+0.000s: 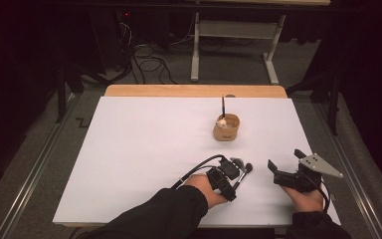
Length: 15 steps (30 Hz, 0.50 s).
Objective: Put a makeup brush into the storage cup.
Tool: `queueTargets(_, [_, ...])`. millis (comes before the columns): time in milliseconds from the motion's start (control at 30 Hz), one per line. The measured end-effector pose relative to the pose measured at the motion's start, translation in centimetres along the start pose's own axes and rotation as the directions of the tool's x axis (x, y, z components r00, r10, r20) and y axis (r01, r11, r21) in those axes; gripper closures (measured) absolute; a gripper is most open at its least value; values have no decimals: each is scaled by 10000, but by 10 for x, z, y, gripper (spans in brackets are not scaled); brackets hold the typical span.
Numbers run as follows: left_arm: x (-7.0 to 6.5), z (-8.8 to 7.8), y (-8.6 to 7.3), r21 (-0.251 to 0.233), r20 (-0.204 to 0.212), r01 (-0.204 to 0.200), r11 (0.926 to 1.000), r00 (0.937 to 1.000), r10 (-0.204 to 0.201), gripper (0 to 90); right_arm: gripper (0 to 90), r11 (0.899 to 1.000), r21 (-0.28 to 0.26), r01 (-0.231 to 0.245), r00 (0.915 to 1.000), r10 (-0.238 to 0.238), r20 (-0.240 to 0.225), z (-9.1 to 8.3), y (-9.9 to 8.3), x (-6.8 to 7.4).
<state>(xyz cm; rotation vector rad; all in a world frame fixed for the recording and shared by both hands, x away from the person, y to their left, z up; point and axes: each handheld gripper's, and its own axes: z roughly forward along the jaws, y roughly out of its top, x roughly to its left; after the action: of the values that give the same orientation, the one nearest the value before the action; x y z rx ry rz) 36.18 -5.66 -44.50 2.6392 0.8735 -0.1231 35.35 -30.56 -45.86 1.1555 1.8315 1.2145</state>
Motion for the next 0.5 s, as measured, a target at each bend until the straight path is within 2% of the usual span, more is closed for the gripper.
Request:
queueTargets(333, [-5,4,1,14,-303,-136,9999,9994,137,671,2,10000,18,11,10000,-11,-12,0,0,0])
queueTargets(500, [-6,5,2,88,-345,-69,9999,9994,72,683,2,10000,25,29,10000,-29,-18,0,0,0])
